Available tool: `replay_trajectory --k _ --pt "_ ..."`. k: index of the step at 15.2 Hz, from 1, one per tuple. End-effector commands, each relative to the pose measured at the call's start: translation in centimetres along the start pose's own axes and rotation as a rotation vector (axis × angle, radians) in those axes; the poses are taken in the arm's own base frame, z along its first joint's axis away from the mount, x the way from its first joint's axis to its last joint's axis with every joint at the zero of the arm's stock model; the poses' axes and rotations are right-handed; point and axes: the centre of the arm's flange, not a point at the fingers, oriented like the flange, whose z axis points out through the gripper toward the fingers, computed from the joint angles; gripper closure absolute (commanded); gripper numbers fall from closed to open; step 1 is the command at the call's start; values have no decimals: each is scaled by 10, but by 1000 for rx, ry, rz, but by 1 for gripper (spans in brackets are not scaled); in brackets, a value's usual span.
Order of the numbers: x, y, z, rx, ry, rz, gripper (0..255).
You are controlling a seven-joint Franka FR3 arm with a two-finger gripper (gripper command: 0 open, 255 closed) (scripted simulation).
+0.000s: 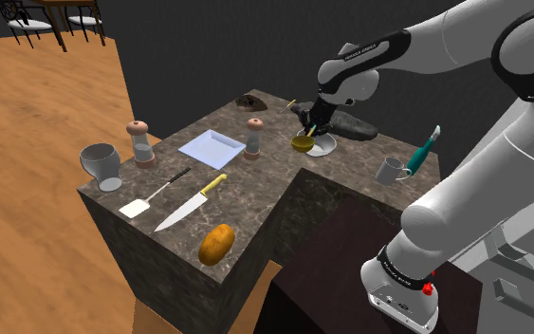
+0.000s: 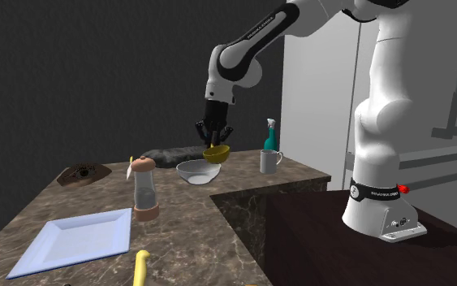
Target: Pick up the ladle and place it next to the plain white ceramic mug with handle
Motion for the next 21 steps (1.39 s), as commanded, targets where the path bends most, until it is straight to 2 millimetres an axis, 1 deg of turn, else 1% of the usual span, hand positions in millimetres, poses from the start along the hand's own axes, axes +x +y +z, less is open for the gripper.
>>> replay_trajectory --k 1,21 --pt "23 14 -5 0 0 -1 255" --pt "257 131 -45 0 0 -1 255"
